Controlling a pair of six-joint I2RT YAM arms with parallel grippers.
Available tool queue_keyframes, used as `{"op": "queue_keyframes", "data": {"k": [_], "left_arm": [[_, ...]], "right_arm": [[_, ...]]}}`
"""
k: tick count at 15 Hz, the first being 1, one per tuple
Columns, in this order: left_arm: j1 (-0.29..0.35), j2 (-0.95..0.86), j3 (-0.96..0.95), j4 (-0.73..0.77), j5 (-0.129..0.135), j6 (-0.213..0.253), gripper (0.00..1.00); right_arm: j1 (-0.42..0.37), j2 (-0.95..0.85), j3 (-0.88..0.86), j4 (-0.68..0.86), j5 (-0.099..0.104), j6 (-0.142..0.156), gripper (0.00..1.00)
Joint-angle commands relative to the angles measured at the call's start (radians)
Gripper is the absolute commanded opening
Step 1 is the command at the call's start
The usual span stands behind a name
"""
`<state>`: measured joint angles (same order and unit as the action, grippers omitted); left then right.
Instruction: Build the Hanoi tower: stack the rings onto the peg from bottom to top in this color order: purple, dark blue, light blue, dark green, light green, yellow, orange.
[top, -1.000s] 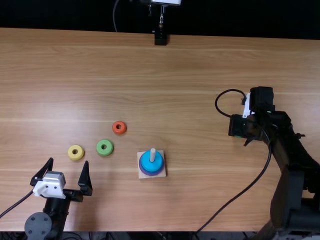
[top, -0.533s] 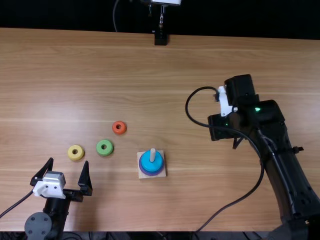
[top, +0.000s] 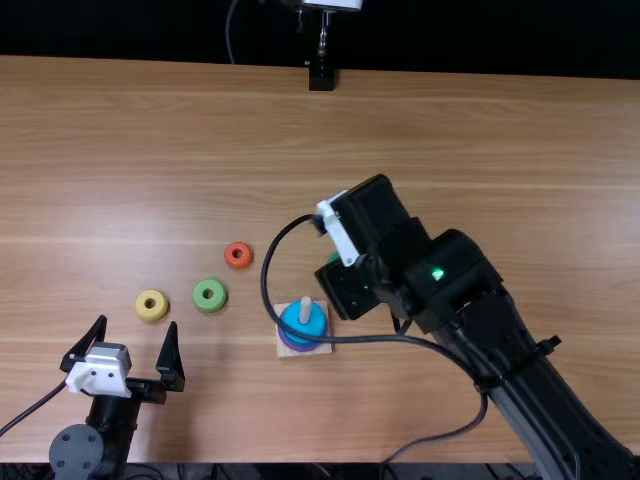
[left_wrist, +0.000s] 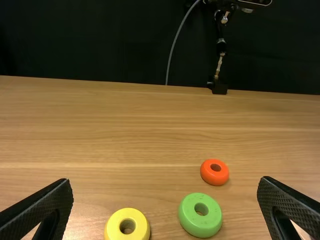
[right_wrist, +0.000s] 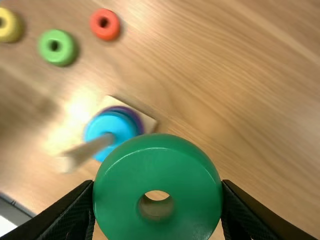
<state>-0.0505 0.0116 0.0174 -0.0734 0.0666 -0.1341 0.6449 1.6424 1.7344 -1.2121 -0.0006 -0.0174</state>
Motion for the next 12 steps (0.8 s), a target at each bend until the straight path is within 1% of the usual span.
{"op": "queue_keyframes", "data": {"k": [1, 2, 4, 5, 9, 12], "left_arm": [[0.009, -0.012, -0.017, -0.037, 0.011, 0.009, 1.00], [0.009, -0.012, -0.017, -0.037, 0.011, 0.009, 1.00], [0.009, -0.012, -0.017, -0.037, 0.011, 0.009, 1.00], [0.009, -0.012, -0.017, -0.037, 0.011, 0.009, 1.00], [0.009, -0.012, -0.017, -0.037, 0.011, 0.009, 1.00], [0.009, -0.012, -0.017, -0.037, 0.011, 0.009, 1.00]], "right_arm": [[0.050, -0.026, 0.057, 0.000, -0.005, 0.006, 0.00], [0.076, -0.023, 0.068, 0.000, -0.005, 0.010, 0.00], [0.130, -0.019, 0.070, 0.000, -0.005, 0.036, 0.00], [0.150, -0.018, 0.065, 0.000, -0.003, 0.043, 0.00], [0.153, -0.013, 0.050, 0.002, -0.003, 0.045, 0.00], [0.147, 0.030, 0.016, 0.013, 0.002, 0.043, 0.00]]}}
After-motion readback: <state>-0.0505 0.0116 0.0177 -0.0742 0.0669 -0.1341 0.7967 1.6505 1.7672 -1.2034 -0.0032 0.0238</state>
